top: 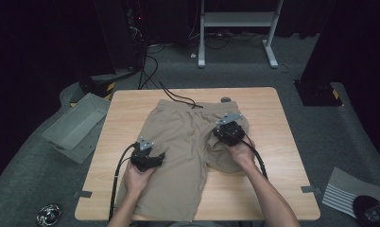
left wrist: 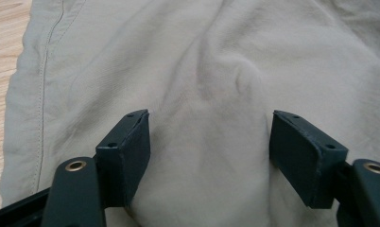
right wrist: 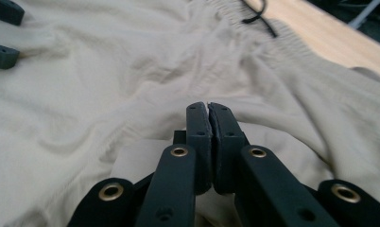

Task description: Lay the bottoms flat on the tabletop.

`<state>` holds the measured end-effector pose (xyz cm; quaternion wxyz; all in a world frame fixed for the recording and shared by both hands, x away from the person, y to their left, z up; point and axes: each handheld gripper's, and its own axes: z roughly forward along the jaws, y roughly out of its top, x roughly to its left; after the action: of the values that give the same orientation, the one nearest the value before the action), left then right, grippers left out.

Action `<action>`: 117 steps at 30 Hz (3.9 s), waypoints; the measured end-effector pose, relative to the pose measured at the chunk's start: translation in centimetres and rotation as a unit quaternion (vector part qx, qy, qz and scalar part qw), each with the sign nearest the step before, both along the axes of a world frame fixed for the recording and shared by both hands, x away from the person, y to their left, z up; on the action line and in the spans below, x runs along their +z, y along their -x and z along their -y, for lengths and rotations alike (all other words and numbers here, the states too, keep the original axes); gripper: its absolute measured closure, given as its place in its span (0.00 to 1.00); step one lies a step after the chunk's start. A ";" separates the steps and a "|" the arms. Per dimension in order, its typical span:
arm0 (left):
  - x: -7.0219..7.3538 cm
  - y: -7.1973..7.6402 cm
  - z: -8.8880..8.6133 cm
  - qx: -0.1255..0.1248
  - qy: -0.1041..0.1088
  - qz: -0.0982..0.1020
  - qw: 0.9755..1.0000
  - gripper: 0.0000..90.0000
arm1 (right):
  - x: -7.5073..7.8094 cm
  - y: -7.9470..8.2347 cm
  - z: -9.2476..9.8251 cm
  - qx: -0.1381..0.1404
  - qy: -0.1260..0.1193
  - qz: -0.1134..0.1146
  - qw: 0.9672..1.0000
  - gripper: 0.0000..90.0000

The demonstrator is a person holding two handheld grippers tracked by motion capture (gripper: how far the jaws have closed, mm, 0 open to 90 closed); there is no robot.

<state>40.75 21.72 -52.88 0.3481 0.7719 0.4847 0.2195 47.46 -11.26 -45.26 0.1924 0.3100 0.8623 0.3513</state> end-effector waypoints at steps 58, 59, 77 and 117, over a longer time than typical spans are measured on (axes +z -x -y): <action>0.0 -1.0 0.0 0.067 -0.002 -0.003 0.998 0.34 | -4.7 3.9 8.5 -0.126 -0.015 -0.039 0.991 0.61; 0.0 -1.0 0.0 0.066 -0.003 -0.003 0.998 0.34 | -5.2 3.7 8.5 -0.122 -0.011 -0.048 0.991 0.67; 0.1 -1.0 0.0 0.066 -0.003 -0.004 0.998 0.34 | -4.9 10.1 11.6 -0.080 -0.022 -0.025 0.996 0.80; 0.1 -1.0 0.1 0.067 -0.003 -0.003 0.998 0.34 | -5.0 7.1 11.3 -0.135 -0.003 -0.026 0.991 0.72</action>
<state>41.72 21.67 -52.83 0.3286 0.7396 0.5355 0.2414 40.36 -22.52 -50.24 0.2144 0.4329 0.8164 0.3164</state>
